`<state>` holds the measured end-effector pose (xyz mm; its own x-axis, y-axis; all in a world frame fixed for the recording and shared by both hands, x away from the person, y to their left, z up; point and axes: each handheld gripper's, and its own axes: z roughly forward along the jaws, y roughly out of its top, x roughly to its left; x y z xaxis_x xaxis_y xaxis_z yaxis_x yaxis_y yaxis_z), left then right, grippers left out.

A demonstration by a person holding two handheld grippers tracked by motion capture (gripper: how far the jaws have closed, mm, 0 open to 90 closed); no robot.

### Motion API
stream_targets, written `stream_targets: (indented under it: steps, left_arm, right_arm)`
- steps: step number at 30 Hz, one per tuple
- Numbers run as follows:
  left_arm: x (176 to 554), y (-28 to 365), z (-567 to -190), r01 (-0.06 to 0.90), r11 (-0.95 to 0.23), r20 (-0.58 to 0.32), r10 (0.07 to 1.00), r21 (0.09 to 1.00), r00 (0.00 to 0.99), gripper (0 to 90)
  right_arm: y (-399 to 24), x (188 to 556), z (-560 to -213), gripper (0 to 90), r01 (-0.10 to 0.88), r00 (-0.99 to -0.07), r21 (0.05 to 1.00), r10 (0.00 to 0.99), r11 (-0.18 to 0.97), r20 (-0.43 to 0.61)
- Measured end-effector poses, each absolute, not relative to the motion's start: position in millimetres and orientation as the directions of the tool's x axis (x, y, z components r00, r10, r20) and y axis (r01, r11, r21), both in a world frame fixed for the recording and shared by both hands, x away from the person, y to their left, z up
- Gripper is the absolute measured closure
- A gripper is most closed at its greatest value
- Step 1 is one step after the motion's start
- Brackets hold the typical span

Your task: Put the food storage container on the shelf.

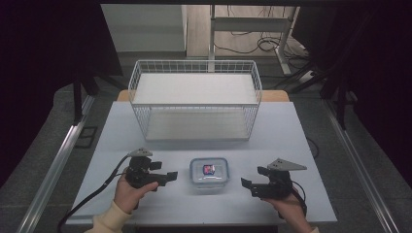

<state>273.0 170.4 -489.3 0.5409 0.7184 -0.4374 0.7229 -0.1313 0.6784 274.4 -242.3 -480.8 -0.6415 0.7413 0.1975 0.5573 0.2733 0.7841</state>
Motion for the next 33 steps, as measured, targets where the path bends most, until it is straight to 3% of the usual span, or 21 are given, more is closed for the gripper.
stream_targets:
  steps: [8, 18, 24, 33]
  left_arm:
    - [282, 165, -493, 0.755, -0.077, -0.509, 0.693, 0.651, 0.511, 15.2]
    - [296, 134, -499, 0.786, -0.116, -0.538, 0.668, 0.607, 0.514, 15.8]
    - [308, 126, -509, 0.831, -0.066, -0.629, 0.621, 0.552, 0.467, 16.5]
    - [309, 121, -520, 0.845, -0.068, -0.645, 0.614, 0.531, 0.455, 18.9]
  right_arm:
    - [-228, 288, -482, 14.7, 0.608, -0.644, 0.749, 0.716, 0.263, 0.271]
    - [-203, 318, -488, 12.9, 0.709, -0.609, 0.669, 0.671, 0.222, 0.423]
    - [-194, 335, -501, 12.9, 0.769, -0.566, 0.606, 0.656, 0.203, 0.499]
    - [-184, 338, -511, 15.0, 0.792, -0.560, 0.565, 0.643, 0.230, 0.523]
